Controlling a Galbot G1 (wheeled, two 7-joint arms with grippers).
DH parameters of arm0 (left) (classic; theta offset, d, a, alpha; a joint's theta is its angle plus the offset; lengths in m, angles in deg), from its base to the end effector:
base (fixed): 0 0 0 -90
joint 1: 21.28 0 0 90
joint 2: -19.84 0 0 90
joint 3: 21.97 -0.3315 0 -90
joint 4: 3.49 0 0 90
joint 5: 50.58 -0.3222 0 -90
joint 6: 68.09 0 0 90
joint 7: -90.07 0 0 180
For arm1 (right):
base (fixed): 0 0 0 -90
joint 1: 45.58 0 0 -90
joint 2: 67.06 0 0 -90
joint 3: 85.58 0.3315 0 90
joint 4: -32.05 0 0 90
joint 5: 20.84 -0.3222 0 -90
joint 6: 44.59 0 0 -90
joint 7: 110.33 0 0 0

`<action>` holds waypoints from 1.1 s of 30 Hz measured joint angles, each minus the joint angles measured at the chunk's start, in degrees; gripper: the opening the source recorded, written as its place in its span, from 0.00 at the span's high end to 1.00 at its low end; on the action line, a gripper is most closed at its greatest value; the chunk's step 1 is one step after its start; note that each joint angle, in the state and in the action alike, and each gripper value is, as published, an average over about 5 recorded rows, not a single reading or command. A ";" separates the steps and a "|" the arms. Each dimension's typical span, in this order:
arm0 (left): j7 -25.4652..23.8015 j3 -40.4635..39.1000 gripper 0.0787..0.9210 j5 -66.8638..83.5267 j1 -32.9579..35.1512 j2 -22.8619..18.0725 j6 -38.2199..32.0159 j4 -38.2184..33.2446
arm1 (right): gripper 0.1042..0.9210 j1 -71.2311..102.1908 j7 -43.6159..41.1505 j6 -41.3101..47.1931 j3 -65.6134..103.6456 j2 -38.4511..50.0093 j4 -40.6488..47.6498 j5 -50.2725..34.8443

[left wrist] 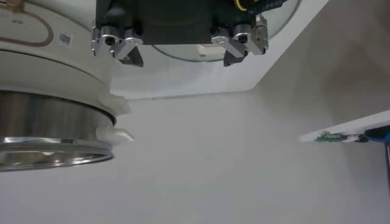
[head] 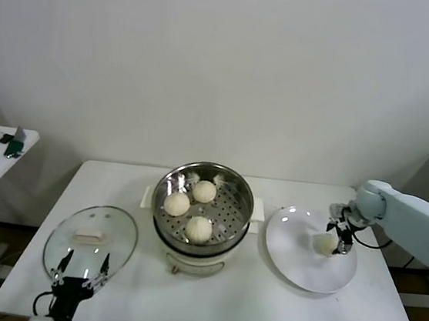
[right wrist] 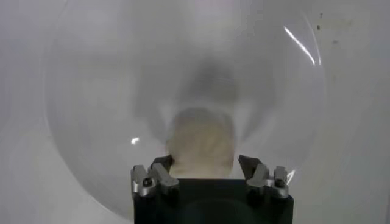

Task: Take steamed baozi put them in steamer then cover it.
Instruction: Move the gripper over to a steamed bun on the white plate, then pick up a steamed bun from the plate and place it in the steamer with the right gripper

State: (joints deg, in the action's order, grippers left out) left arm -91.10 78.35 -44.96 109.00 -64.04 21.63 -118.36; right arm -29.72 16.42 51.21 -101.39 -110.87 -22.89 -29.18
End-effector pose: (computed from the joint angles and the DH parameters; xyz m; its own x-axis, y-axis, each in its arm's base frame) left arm 0.0970 0.0730 -0.3303 -0.9655 -0.0962 0.2422 -0.0745 0.9925 0.0970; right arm 0.5005 -0.1971 -0.2169 -0.1430 0.0185 0.9896 -0.9886 -0.0512 -0.1419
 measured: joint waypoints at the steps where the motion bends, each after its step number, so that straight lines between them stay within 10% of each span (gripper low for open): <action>1: 0.00 0.00 0.12 0.00 0.00 0.00 0.00 0.00 | 0.26 0.08 -0.07 0.04 0.11 -0.10 0.15 0.03; 33: 0.11 -0.68 0.12 -0.07 -0.08 0.25 0.17 -1.06 | 0.36 -35.76 -5.37 3.82 -19.19 -6.10 -17.01 -24.97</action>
State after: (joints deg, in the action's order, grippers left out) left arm -90.99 77.67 -45.03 108.92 -63.79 21.79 -119.42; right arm -65.48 11.04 55.03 -120.58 -116.97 -39.90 -54.15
